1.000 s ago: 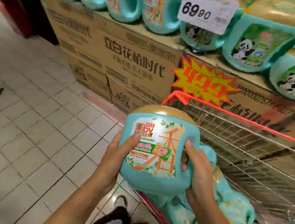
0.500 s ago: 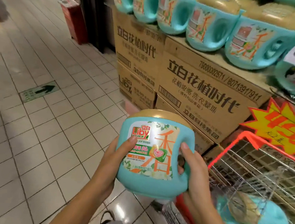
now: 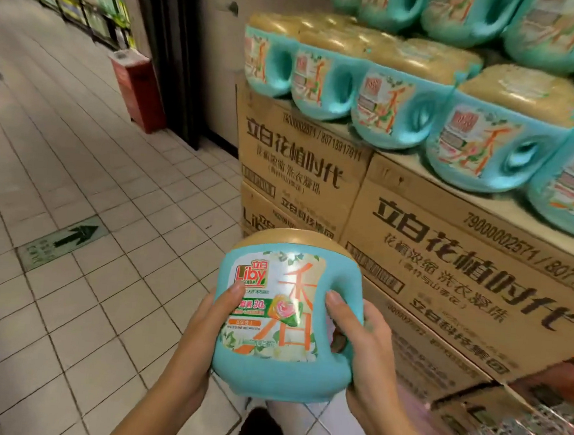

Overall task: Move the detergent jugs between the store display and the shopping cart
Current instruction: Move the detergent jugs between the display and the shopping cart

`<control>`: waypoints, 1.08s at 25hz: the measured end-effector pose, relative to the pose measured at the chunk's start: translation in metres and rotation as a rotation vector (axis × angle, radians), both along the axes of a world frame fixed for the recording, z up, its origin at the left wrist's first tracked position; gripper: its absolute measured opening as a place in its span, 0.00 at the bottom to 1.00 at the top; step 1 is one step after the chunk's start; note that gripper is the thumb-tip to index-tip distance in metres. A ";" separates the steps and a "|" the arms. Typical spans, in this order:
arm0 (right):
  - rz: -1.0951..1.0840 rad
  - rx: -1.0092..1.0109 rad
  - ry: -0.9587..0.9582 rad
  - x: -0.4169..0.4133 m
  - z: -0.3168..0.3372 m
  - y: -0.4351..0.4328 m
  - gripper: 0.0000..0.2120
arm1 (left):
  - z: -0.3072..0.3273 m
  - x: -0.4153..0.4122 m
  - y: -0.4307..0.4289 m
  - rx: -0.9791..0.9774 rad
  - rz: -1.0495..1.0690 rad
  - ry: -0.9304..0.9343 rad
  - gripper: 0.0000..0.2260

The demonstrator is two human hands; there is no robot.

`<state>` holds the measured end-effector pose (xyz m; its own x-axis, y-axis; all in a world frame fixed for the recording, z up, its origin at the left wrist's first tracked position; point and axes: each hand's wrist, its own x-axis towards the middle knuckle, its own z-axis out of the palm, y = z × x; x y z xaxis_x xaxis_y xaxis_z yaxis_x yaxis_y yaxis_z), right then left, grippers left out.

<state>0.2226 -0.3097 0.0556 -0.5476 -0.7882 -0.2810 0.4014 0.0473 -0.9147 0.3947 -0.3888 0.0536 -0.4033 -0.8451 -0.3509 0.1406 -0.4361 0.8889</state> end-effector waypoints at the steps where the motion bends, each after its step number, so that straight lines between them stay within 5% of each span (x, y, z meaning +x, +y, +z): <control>1: 0.001 -0.018 0.004 -0.004 0.003 -0.023 0.25 | 0.003 -0.004 -0.024 -0.002 -0.004 0.003 0.27; 8: -0.005 -0.195 0.013 -0.043 0.068 -0.194 0.28 | 0.061 -0.047 -0.206 -0.172 -0.076 0.088 0.27; 13: -0.012 -0.253 0.212 -0.064 0.125 -0.289 0.32 | 0.111 -0.067 -0.307 -0.314 -0.133 0.122 0.28; 17: -0.069 -0.342 0.297 -0.074 0.156 -0.346 0.32 | 0.136 -0.084 -0.384 -0.379 -0.129 0.133 0.15; 21: -0.157 -0.420 0.387 -0.082 0.176 -0.405 0.32 | 0.151 -0.093 -0.474 -0.615 -0.293 0.071 0.30; 24: -0.251 -0.482 0.481 -0.084 0.192 -0.462 0.32 | 0.180 -0.109 -0.532 -0.732 -0.435 0.104 0.14; 25: -0.288 -0.500 0.499 -0.087 0.199 -0.482 0.31 | 0.192 -0.116 -0.551 -0.851 -0.445 0.113 0.18; 27: -0.362 -0.504 0.558 -0.095 0.218 -0.518 0.32 | 0.217 -0.126 -0.584 -0.865 -0.496 0.187 0.42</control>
